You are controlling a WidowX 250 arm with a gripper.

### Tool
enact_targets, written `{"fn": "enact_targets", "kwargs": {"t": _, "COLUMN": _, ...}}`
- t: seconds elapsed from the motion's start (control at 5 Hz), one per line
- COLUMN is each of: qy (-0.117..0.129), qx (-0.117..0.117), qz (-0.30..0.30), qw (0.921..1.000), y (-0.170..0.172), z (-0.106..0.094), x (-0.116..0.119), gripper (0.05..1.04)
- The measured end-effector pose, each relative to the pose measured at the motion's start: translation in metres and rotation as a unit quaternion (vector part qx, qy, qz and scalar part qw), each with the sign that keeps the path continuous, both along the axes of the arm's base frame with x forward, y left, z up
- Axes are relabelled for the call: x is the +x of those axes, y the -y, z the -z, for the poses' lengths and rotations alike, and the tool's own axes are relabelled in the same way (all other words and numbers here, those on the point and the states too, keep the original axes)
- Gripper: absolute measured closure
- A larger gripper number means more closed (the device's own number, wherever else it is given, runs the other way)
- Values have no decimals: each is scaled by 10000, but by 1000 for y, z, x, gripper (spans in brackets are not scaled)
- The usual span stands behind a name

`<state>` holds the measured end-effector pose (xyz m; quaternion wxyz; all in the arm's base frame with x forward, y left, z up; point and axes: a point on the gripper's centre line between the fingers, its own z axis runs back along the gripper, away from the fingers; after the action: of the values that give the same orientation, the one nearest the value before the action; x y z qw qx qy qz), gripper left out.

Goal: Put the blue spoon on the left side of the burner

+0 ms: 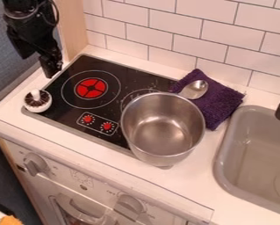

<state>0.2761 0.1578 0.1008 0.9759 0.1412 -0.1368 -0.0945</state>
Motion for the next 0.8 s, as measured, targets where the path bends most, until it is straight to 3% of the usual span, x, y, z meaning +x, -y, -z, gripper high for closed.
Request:
{"fn": "enact_targets", "kwargs": {"t": 0.2, "qy": -131, "qx": -76, "qz": -7, "qw": 9999, "y": 2, "z": 9, "x": -1, "gripper": 83}}
{"fn": "enact_targets", "kwargs": {"t": 0.4, "qy": -183, "qx": -81, "qz": 477, "qw": 9987, "y": 30, "z": 12, "x": 15, "gripper": 83}}
{"fn": "enact_targets", "kwargs": {"t": 0.8, "qy": 74, "qx": -127, "qz": 1164, "qw": 9931, "y": 68, "z": 3, "x": 52, "gripper": 83}}
